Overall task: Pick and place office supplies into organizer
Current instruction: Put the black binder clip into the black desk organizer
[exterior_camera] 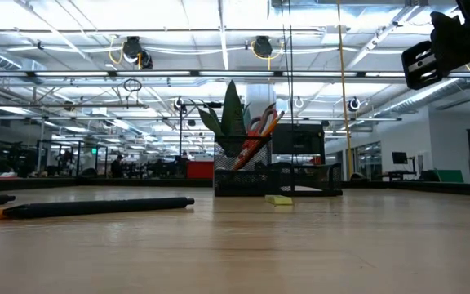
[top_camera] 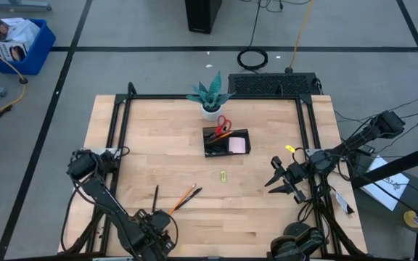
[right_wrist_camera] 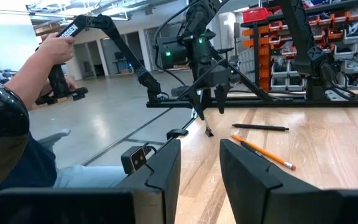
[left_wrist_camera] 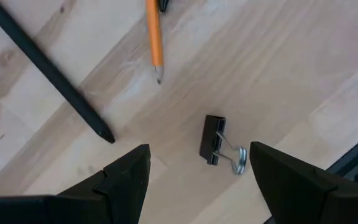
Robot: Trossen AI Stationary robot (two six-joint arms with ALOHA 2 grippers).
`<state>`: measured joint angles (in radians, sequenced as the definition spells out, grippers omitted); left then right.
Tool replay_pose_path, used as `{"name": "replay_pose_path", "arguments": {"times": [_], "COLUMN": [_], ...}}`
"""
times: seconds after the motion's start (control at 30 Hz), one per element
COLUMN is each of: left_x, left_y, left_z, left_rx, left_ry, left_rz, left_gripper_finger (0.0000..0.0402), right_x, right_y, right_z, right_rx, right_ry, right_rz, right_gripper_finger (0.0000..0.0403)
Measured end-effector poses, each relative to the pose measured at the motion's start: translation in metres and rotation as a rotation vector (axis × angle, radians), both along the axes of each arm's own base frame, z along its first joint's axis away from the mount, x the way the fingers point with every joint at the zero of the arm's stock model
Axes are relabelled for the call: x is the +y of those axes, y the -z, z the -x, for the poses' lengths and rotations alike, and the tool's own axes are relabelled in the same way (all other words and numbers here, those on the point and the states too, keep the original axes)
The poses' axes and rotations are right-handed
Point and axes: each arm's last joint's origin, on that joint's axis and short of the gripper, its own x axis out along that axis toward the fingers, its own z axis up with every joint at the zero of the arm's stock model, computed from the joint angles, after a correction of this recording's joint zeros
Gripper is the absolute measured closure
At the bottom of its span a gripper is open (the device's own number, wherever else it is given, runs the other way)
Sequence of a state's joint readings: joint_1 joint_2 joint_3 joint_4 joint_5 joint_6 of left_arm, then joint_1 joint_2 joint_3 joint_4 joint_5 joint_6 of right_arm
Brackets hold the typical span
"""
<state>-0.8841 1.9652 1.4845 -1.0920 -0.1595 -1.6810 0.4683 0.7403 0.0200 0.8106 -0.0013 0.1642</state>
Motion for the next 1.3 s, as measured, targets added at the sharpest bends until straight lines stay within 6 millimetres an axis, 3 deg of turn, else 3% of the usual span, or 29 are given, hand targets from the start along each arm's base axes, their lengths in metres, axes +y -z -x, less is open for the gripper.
{"name": "replay_pose_path", "arguments": {"times": [0.4, 0.57, 0.97, 1.3], "left_x": [-0.003, -0.004, -0.003, -0.003], "left_y": [0.002, 0.011, 0.011, 0.011], "left_z": [-0.003, -0.006, -0.008, -0.008], "left_rx": [-0.019, -0.004, 0.006, 0.013], "left_ry": [0.024, 0.027, 0.017, 0.023], "left_rz": [0.020, 0.008, 0.019, 0.024], "left_gripper_finger": [0.0129, 0.0171, 0.0262, 0.0306], "right_x": [0.000, 0.000, 0.000, 0.000], "right_y": [0.000, 0.000, 0.000, 0.000], "right_z": [0.000, 0.000, 0.000, 0.000], "right_rx": [0.000, 0.000, 0.000, 0.000], "right_ry": [0.000, 0.000, 0.000, 0.000], "right_rz": [0.000, 0.000, 0.000, 0.000], "right_gripper_finger": [0.0300, 0.0300, 0.0300, 0.0300]}}
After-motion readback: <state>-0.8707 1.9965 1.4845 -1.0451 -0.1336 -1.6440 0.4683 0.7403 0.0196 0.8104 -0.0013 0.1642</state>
